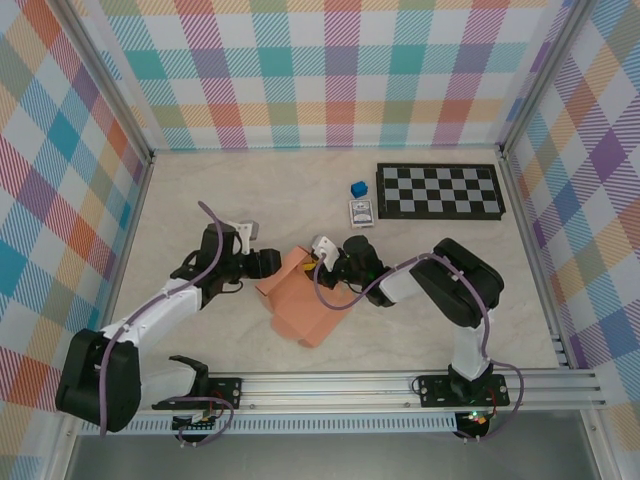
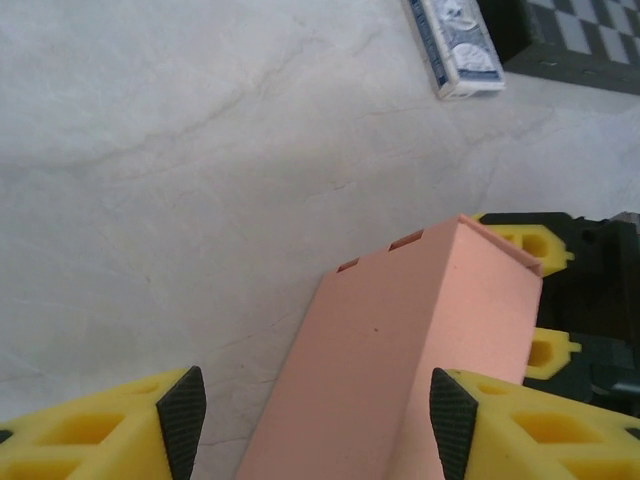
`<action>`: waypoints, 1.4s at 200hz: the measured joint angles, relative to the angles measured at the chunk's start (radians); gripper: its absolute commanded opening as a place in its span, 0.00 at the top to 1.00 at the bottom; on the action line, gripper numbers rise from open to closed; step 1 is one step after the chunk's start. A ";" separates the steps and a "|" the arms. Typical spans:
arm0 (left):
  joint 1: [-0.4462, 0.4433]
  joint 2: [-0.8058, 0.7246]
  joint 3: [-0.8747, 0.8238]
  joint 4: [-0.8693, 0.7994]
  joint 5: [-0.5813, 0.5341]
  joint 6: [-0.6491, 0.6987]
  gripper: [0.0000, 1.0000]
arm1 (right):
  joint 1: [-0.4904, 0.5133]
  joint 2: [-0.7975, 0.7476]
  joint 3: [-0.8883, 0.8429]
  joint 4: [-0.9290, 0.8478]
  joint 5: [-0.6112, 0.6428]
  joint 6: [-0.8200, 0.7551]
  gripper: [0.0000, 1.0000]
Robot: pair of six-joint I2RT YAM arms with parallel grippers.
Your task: Fold the paper box
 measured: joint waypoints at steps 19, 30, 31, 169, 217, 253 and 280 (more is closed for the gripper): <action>0.000 0.017 0.000 0.000 0.017 -0.018 0.38 | 0.005 0.016 0.011 0.005 -0.002 0.002 0.67; 0.000 0.021 0.001 0.000 0.031 -0.027 0.39 | 0.008 0.019 0.016 0.010 -0.002 0.004 0.66; 0.000 0.022 0.001 0.000 0.034 -0.027 0.39 | 0.009 0.019 0.016 0.010 -0.002 0.005 0.66; 0.006 0.250 0.135 0.058 0.202 -0.003 0.43 | 0.020 0.047 0.210 -0.188 -0.001 0.021 0.70; 0.027 0.303 0.157 0.093 0.271 -0.013 0.44 | 0.019 0.058 0.230 -0.211 0.016 0.004 0.76; 0.037 0.316 0.157 0.105 0.299 -0.039 0.43 | 0.028 0.068 0.233 -0.215 0.049 -0.002 0.76; 0.060 0.316 0.157 0.104 0.300 -0.065 0.43 | 0.049 0.084 0.246 -0.229 0.104 -0.006 0.82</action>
